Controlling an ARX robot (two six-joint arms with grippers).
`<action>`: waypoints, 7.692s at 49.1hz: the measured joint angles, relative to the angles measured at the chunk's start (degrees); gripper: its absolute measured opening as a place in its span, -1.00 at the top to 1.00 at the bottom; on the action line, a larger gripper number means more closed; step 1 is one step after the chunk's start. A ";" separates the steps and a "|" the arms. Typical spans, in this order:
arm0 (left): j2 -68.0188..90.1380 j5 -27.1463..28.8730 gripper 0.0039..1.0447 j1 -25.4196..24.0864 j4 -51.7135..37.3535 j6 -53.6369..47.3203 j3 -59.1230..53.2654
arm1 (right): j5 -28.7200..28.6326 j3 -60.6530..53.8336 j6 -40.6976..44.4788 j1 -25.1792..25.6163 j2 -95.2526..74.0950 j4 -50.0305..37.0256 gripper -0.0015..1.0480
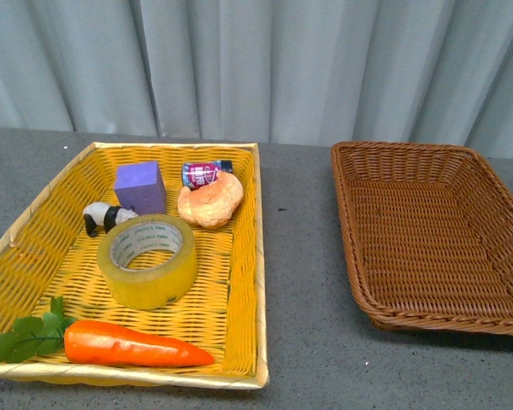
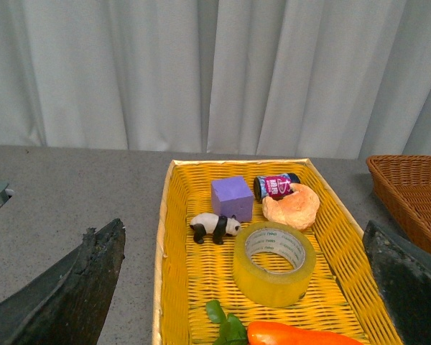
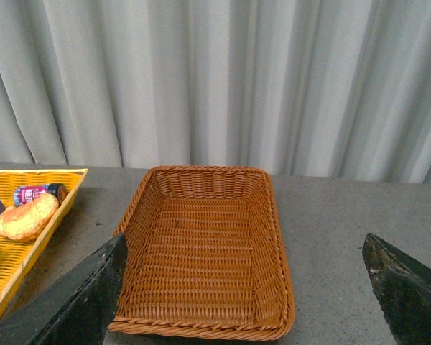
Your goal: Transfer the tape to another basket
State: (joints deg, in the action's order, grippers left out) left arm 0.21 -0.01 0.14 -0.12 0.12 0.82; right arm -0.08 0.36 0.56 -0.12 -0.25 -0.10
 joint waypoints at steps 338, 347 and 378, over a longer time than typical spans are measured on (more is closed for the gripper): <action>112.52 -14.62 0.70 27.80 -17.92 -24.28 65.22 | -5.33 42.07 2.40 -12.96 -86.38 -11.54 -0.83; 112.52 -14.56 0.70 27.78 -17.90 -24.28 65.22 | -3.67 46.42 0.85 -13.97 -91.17 -8.48 -0.83; 112.52 -14.60 0.70 27.78 -17.92 -24.28 65.22 | -5.38 47.41 -4.15 -11.80 -93.74 -4.79 -0.57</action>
State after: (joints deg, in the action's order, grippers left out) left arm 112.73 -14.61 27.92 -18.04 -24.16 66.04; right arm -5.45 47.77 -3.60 -11.92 -94.00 -4.89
